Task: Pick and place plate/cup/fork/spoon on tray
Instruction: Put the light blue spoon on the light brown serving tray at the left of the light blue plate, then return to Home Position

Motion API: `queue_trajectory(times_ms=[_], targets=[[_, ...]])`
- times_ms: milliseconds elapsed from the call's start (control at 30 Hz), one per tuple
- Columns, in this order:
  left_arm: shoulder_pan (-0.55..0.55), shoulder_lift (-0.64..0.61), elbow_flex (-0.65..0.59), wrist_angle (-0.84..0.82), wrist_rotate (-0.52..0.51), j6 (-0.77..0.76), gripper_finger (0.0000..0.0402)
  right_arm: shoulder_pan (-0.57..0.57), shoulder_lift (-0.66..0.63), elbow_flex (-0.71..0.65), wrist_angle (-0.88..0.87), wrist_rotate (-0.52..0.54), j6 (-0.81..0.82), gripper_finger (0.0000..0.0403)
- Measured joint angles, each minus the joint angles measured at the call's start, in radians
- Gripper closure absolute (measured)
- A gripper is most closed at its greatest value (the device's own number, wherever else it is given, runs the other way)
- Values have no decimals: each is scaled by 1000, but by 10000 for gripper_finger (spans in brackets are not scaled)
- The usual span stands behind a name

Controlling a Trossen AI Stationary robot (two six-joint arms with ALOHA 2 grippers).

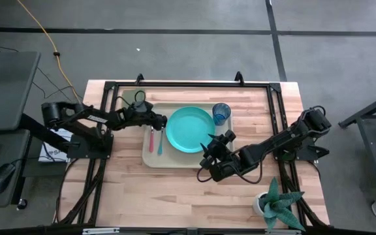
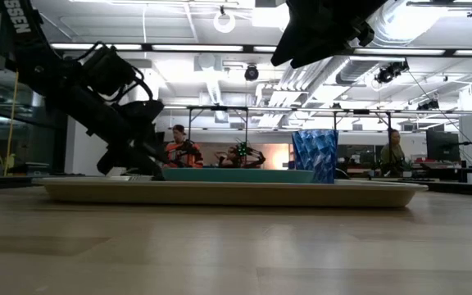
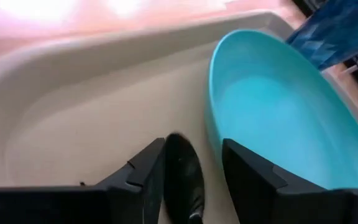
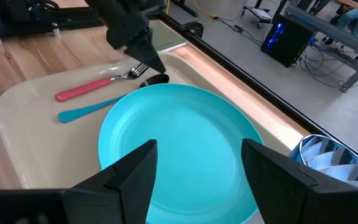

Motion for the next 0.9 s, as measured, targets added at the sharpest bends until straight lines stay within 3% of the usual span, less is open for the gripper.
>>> queue_trajectory(times_ms=[233,400,667,900], targets=[[36,-84,0,-47,-42,29,263,0,0,0,0,0,5,176],[63,-149,1,11,-34,37,262,0,0,0,0,0,15,176],[63,-316,1,147,76,66,265,0,0,0,0,0,11,176],[42,-483,1,172,220,115,266,0,0,0,0,1,7,176]])
